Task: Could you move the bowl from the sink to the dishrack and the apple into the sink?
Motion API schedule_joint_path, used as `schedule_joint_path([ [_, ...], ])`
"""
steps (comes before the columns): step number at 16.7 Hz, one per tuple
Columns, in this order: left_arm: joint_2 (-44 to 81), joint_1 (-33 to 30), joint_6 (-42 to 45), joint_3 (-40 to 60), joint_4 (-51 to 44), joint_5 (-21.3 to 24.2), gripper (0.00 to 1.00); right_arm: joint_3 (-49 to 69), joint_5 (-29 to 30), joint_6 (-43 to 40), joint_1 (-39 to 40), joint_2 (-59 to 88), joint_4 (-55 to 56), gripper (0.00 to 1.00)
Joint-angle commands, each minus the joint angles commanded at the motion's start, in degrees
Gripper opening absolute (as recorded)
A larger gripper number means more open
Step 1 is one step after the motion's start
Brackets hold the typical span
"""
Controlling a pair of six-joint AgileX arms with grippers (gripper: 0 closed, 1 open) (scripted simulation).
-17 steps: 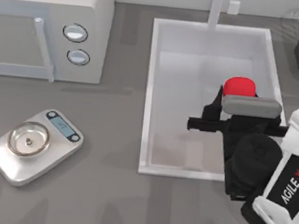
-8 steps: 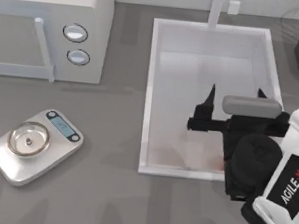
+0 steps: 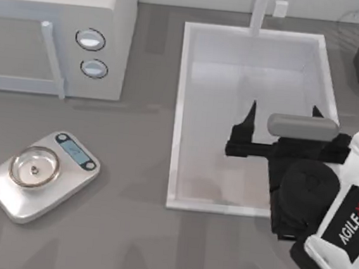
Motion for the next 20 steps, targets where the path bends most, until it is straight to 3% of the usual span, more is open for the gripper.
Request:
schedule_joint_path([
  [7, 0.00, 0.00, 0.00, 0.00, 0.00, 0.00, 1.00, -5.35, -4.97, 2.10, -7.36, -20.44, -16.71, 1.00],
  [13, 0.00, 0.00, 0.00, 0.00, 0.00, 0.00, 1.00, -14.64, -13.22, 2.87, -18.57, -55.61, -42.02, 1.00],
  [20, 0.00, 0.00, 0.00, 0.00, 0.00, 0.00, 1.00, -26.63, -26.76, 1.33, -30.47, -100.77, -72.17, 1.00],
])
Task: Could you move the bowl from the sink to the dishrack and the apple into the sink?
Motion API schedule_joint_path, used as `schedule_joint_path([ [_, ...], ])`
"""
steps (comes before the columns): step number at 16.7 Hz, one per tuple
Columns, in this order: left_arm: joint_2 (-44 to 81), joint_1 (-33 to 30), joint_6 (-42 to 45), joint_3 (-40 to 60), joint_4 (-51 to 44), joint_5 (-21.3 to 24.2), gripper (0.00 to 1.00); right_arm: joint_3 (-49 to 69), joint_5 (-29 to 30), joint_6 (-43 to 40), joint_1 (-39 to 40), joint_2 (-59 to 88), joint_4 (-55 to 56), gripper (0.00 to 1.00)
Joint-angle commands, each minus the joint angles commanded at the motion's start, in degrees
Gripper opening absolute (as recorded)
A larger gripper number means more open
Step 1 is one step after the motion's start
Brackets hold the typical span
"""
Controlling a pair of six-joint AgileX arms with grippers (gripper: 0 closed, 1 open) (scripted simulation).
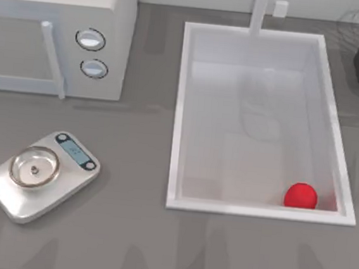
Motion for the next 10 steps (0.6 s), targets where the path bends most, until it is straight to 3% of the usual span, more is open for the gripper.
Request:
schedule_joint_path([
  [5, 0.00, 0.00, 0.00, 0.00, 0.00, 0.00, 1.00, -6.14, -9.00, -1.76, -5.04, -20.73, -14.97, 1.00],
  [10, 0.00, 0.00, 0.00, 0.00, 0.00, 0.00, 1.00, -8.14, -12.29, -2.38, -6.51, -26.50, -19.71, 1.00],
])
